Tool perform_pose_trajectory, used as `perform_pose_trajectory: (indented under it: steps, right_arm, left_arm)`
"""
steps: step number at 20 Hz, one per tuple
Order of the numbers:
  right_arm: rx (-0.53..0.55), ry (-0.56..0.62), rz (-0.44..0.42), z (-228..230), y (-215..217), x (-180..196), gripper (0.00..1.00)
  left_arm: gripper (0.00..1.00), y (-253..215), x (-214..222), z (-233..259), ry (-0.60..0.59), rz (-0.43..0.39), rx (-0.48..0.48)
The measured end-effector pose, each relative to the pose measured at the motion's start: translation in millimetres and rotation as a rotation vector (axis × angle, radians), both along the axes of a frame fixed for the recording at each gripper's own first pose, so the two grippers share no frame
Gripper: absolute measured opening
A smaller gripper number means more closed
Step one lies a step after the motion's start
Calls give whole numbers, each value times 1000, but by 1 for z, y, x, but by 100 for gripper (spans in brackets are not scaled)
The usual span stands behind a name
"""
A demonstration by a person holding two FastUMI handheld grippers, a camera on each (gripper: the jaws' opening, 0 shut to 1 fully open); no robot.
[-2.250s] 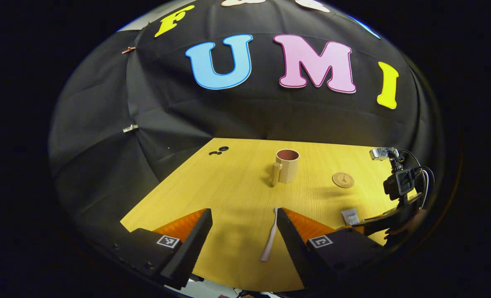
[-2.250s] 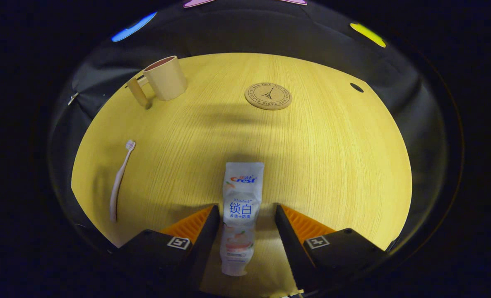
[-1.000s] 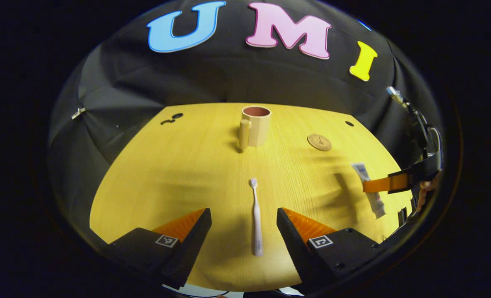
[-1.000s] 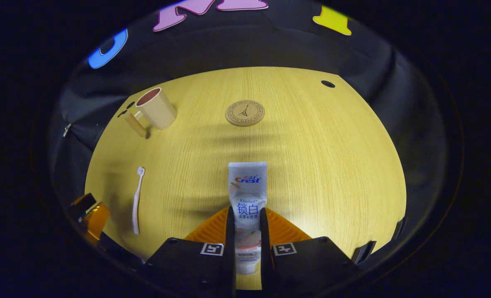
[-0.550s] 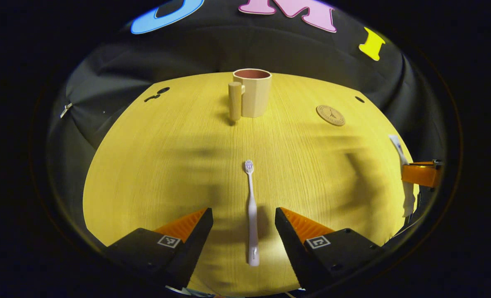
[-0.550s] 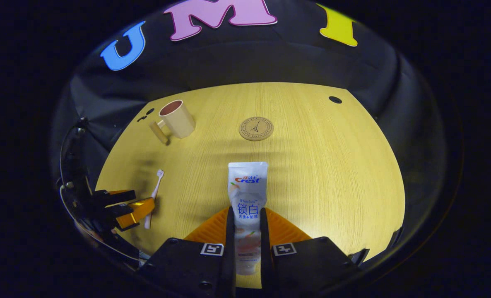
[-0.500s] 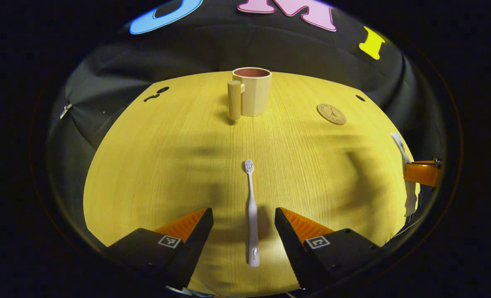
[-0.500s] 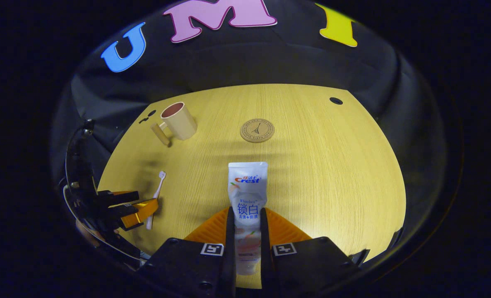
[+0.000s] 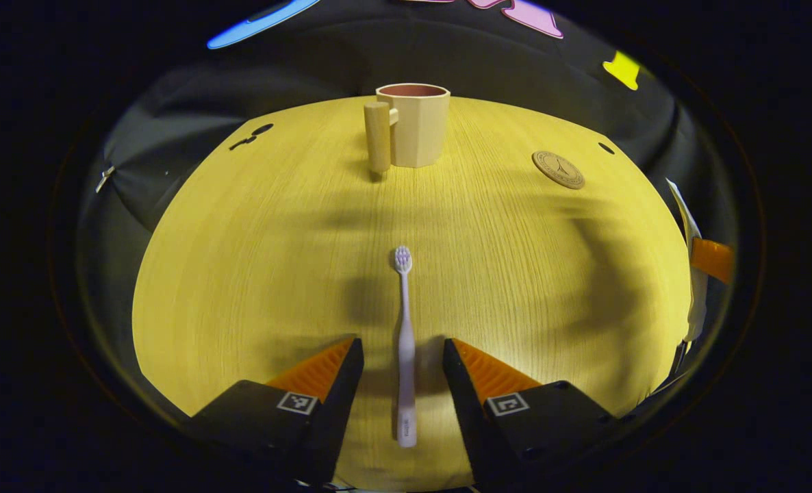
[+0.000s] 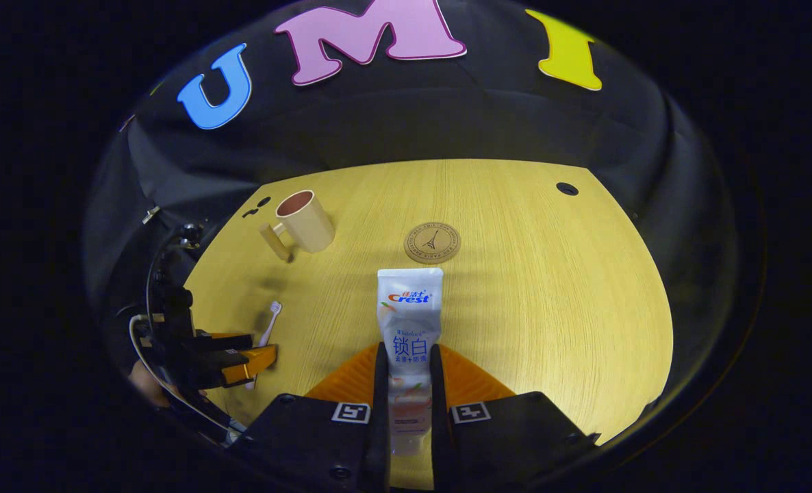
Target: Put the toothbrush and toothpaste on the desktop into the cup, then pick up the cup and place it on the coaster on the desktop.
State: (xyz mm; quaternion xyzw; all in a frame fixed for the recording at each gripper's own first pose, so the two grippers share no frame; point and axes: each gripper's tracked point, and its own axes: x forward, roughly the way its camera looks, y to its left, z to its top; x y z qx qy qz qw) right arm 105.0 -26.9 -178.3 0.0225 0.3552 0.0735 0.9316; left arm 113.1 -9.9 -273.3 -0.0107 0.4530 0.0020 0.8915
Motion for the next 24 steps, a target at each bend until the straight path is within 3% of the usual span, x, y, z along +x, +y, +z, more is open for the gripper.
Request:
perform_pose_trajectory:
  steps: [3,4,6,10,15,21,24]
  right_arm:
    - [13,-14,16,2,3,9,28]
    - [21,-17,17,3,4,13,28]
    - [33,-26,23,6,8,21,28]
    - [37,-59,44,15,15,35,28]
    - [48,-115,62,36,28,63,28]
    - [57,-228,112,76,61,111,28]
    - [77,-285,141,93,89,135,28]
  left_arm:
    - [27,-4,2,0,36,-10,8]
    - [29,-7,2,0,49,1,-1]
    - [15,-9,3,0,59,8,10]
    - [7,-11,2,2,42,19,5]
    - [6,-12,-3,4,3,70,-44]
    - [6,-9,-14,42,-181,172,-211]
    - [6,6,-26,66,-254,198,-225]
